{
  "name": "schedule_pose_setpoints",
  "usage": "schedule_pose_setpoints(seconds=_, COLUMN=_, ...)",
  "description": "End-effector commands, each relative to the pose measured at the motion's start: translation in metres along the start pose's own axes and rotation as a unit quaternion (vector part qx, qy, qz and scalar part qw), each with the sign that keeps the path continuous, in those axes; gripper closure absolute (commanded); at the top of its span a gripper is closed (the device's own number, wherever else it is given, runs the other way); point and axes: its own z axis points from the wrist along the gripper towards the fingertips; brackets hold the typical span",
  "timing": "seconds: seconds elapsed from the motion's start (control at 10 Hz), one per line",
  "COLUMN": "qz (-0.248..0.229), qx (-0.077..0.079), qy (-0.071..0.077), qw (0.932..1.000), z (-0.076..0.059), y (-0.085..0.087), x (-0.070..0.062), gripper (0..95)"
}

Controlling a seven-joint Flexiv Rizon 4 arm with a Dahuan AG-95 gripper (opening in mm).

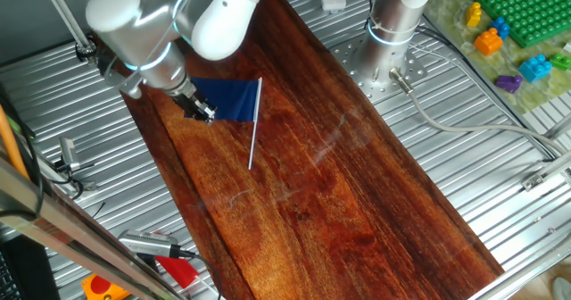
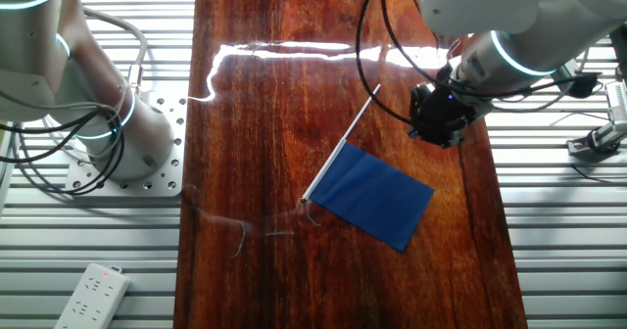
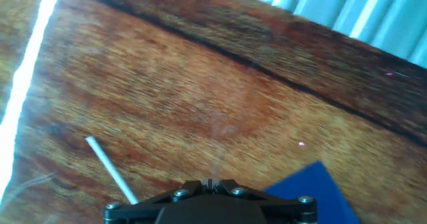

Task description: Wave the flag

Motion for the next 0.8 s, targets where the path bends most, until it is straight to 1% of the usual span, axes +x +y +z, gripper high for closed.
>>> schedule_pose_setpoints(seconds=0.1, qz=0.017, qx=0.003, qy=-0.009, qw=0.9998, z=0.0, y=0.021, x=0.002, gripper=95.0)
schedule_pose_setpoints(seconds=0.2, qz=0.021, qx=0.004, qy=-0.009, qw=0.9997, z=-0.001, y=0.034, x=0.004, gripper=95.0)
schedule_pose_setpoints(seconds=0.3, qz=0.025, qx=0.004, qy=-0.007, qw=0.9996, z=0.0, y=0.043, x=0.005, gripper=95.0)
schedule_pose_setpoints(seconds=0.5, qz=0.034, qx=0.008, qy=-0.005, qw=0.9994, z=0.009, y=0.059, x=0.009, gripper=95.0)
schedule_pose_setpoints(seconds=0.7, qz=0.036, qx=0.009, qy=-0.008, qw=0.9993, z=0.019, y=0.073, x=0.014, gripper=95.0)
schedule_pose_setpoints(seconds=0.8, qz=0.035, qx=0.009, qy=-0.008, qw=0.9993, z=0.022, y=0.078, x=0.015, gripper=95.0)
